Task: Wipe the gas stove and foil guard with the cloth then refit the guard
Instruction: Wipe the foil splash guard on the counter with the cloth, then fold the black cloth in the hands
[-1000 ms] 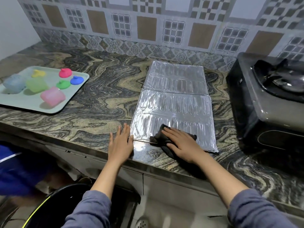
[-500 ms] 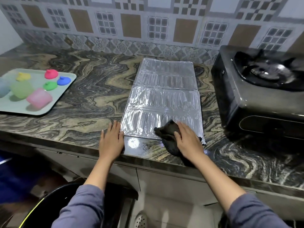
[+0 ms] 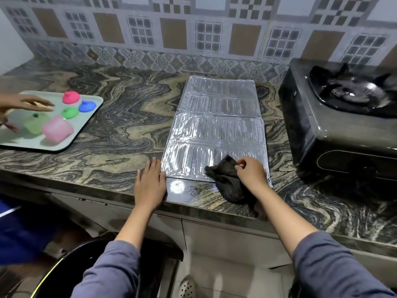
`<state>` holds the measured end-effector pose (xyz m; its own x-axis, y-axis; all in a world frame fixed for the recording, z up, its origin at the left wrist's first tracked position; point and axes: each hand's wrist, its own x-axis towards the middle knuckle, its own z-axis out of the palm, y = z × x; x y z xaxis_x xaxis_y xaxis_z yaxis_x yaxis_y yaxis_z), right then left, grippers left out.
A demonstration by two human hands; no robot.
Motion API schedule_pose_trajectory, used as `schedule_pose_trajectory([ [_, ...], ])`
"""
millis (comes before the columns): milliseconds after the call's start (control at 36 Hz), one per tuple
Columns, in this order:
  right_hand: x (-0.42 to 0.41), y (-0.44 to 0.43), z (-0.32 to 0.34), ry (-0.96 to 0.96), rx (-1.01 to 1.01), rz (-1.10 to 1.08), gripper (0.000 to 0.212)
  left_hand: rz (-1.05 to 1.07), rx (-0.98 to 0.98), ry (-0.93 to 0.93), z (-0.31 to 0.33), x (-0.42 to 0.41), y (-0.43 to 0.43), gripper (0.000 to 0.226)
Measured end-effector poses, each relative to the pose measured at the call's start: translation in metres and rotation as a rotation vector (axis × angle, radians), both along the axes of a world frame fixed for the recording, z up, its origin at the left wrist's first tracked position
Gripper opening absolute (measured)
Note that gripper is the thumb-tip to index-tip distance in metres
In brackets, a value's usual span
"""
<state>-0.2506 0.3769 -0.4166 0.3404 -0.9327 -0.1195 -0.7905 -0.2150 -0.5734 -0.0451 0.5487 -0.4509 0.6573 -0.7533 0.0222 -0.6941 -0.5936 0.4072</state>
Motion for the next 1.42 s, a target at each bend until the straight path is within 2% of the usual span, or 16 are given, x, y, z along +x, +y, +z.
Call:
schedule_pose_trajectory([
  [83, 0.001, -0.002, 0.001, -0.013, 0.018, -0.001, 0.003, -0.003, -0.016, 0.018, 0.001, 0.000, 0.000, 0.050],
  [194, 0.000, -0.003, 0.008, -0.113, 0.021, 0.010, 0.004, -0.011, -0.045, 0.065, 0.003, 0.001, 0.002, 0.049],
  [278, -0.001, -0.002, 0.024, -0.212, 0.047, 0.076, 0.011, -0.038, -0.066, 0.124, 0.007, 0.003, 0.004, 0.049],
  [417, -0.002, -0.002, 0.060, -0.345, 0.083, 0.223, 0.007, -0.066, -0.092, 0.207, 0.018, 0.004, 0.007, 0.049],
  [500, 0.001, -0.003, 0.087, -0.386, 0.050, 0.317, 0.008, -0.098, -0.221, 0.270, 0.041, -0.002, -0.001, 0.049],
  [611, 0.008, -0.005, 0.125, -0.372, -0.030, 0.448, 0.011, -0.257, -0.412, 0.319, 0.097, -0.024, -0.031, 0.049],
  [806, 0.020, -0.023, 0.190, -0.440, -0.229, 0.478, 0.005, -0.532, -0.660, 0.438, 0.178, -0.041, -0.085, 0.044],
  [944, 0.022, -0.035, 0.234, -0.470, -0.363, 0.476, 0.007, -0.555, -0.848, 0.305, 0.225, -0.038, -0.112, 0.030],
  [1056, 0.021, -0.045, 0.251, -0.568, -0.444, 0.415, 0.006, -0.596, -0.973, 0.222, 0.256, -0.036, -0.128, 0.024],
  [1167, 0.010, -0.051, 0.249, -0.691, -0.344, 0.389, 0.014, -0.634, -1.009, 0.210, 0.278, -0.036, -0.144, 0.022],
  [1222, 0.003, -0.054, 0.243, -0.676, -0.251, 0.409, 0.024, -0.633, -1.009, 0.221, 0.286, -0.036, -0.151, 0.022],
  [1278, -0.003, -0.060, 0.236, -0.649, -0.205, 0.429, 0.031, -0.624, -1.013, 0.263, 0.292, -0.035, -0.159, 0.022],
  [1361, -0.007, -0.074, 0.234, -0.785, -0.132, 0.433, 0.032, -0.632, -1.017, 0.363, 0.301, -0.031, -0.173, 0.026],
  [1417, -0.007, -0.087, 0.241, -0.826, -0.192, 0.428, 0.033, -0.652, -1.009, 0.432, 0.306, -0.027, -0.184, 0.028],
])
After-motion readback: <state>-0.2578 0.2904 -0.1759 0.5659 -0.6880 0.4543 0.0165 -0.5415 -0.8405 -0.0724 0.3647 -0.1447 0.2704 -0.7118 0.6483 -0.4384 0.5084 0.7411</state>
